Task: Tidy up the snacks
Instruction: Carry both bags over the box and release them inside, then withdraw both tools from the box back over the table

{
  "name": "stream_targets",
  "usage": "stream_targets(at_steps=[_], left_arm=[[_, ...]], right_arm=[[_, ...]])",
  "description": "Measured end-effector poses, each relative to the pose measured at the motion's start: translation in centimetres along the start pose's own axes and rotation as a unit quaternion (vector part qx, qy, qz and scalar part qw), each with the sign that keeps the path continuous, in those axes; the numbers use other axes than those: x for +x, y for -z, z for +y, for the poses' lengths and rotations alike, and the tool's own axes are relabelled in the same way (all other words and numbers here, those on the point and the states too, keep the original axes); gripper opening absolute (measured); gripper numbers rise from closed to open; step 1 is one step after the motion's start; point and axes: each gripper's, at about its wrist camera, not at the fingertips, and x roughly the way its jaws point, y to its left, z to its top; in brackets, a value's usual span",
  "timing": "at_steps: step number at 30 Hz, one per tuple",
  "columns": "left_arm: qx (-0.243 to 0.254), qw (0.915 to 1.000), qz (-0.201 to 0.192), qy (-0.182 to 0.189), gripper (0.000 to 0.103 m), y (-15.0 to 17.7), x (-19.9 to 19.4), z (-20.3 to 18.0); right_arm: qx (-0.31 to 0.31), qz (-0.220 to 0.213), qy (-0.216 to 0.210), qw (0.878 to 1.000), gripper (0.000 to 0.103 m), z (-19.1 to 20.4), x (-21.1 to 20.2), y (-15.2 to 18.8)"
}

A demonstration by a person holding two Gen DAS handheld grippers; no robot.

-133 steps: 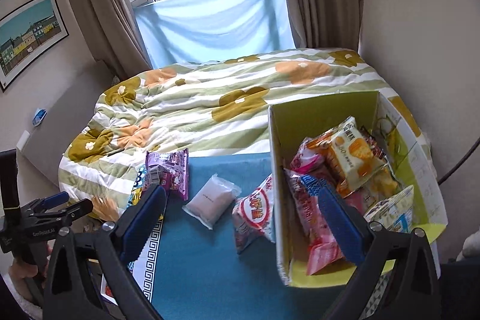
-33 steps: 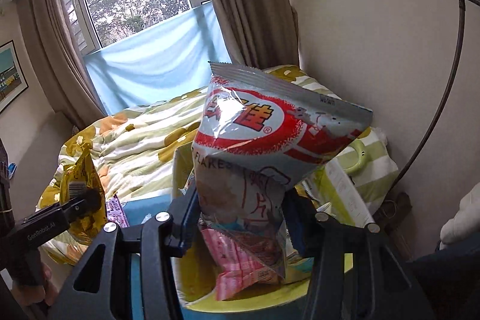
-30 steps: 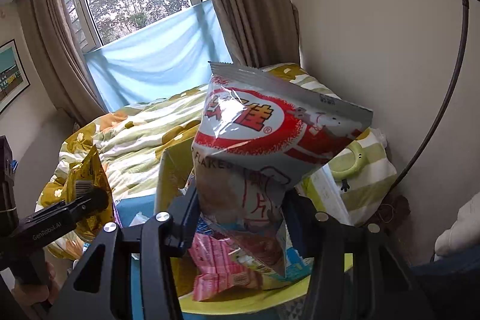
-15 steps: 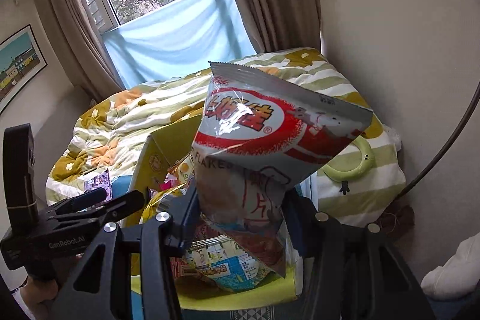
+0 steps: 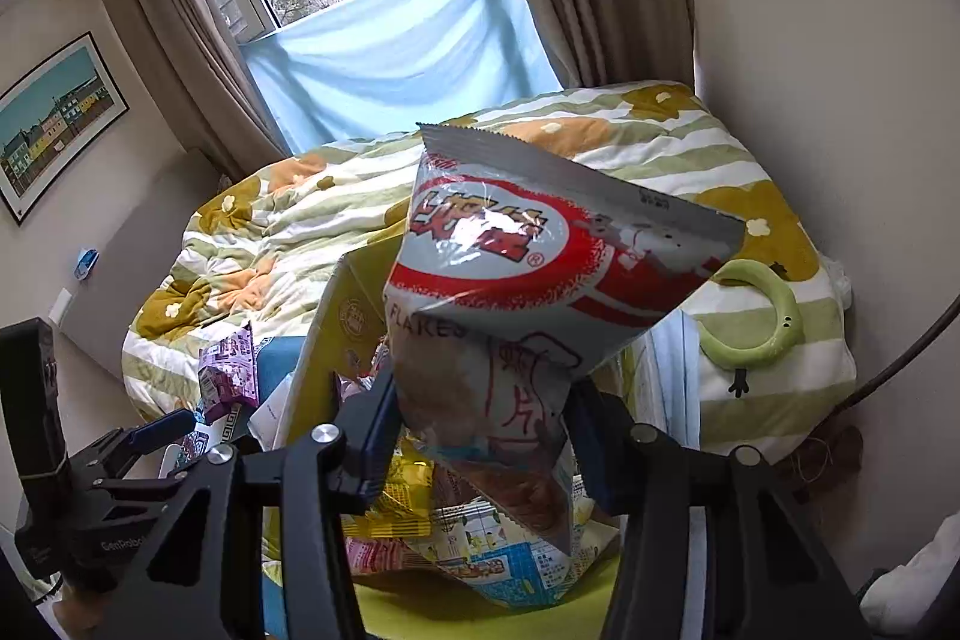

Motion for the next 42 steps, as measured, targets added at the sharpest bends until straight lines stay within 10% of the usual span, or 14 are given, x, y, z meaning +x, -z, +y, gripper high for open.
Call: stream_targets(at_steps=[4,8,28,42], left_arm=[[-0.003,1.0000,0.001,-0.005,0.102,0.4,0.0,0.5],[-0.002,0.9999,0.005,-0.011,0.102,1.1,0.0,0.7],[-0.012,0.9979,-0.043,-0.047,0.102,3.0,-5.9,2.8],[-0.062,0.9961,-0.044,-0.044,0.102,5.4,-9.7,13.9]], right_arm=[[0.016,0.008,0.000,1.000,0.052,-0.1,1.1,0.2],[0.024,-0.006,0.010,1.000,0.096,-0.3,1.2,1.2],[-0.042,-0.041,0.008,0.998,0.099,1.9,-3.1,2.6],[-0.070,-0.054,0.013,0.996,0.099,9.0,-4.9,4.2]])
